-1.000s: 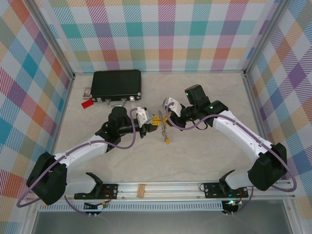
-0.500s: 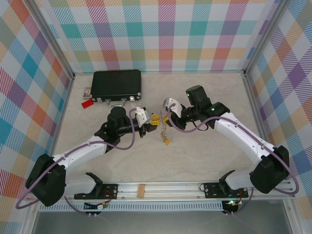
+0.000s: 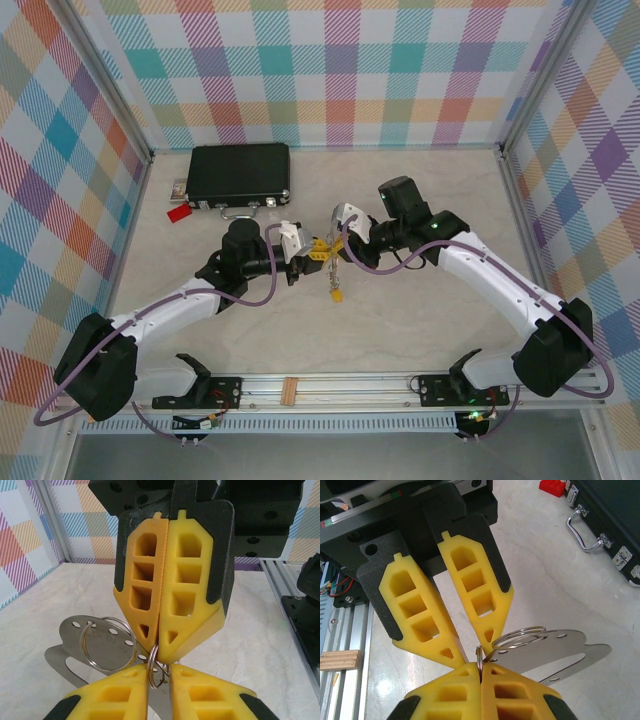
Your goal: Put the keys on the keyring
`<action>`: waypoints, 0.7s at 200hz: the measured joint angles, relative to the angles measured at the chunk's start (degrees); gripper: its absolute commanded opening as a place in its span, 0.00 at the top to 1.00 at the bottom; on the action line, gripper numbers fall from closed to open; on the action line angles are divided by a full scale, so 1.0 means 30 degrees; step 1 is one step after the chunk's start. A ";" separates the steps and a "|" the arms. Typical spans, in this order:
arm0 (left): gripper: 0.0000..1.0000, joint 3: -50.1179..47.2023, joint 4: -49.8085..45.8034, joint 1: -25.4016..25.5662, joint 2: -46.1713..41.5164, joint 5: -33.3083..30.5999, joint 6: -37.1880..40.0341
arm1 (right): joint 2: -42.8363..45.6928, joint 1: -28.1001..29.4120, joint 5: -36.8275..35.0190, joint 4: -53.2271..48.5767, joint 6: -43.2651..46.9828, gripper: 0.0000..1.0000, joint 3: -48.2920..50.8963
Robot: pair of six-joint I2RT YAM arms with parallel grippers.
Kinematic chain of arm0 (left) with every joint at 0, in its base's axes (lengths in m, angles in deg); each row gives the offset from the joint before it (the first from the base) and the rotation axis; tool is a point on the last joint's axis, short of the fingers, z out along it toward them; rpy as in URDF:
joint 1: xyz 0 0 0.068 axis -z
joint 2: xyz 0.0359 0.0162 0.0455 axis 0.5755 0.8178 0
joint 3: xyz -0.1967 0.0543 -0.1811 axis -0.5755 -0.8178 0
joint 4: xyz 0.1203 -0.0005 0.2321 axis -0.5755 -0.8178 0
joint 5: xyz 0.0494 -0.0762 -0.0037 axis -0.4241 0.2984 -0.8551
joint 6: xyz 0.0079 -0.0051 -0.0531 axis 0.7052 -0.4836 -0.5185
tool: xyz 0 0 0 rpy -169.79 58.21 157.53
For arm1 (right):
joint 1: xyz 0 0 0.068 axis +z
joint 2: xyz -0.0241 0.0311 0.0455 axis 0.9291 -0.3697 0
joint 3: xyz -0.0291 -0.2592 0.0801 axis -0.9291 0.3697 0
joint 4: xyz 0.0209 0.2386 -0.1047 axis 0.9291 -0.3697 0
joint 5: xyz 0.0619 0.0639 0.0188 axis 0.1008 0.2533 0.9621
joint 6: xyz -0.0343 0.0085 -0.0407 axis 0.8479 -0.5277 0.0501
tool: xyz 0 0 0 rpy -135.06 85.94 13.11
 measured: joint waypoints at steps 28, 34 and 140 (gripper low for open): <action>0.86 0.0000 0.0087 0.0000 0.0000 -0.0007 -0.0255 | -0.0073 0.0029 -0.0036 0.0022 0.0007 1.00 0.0000; 0.86 -0.0007 0.0087 0.0000 0.0000 -0.0015 -0.0306 | -0.0095 0.0029 -0.0058 0.0029 0.0007 1.00 0.0000; 1.00 -0.0095 0.0087 -0.0051 0.0000 -0.0029 -0.0452 | -0.0117 0.0138 -0.0495 0.0401 -0.0044 0.80 0.0197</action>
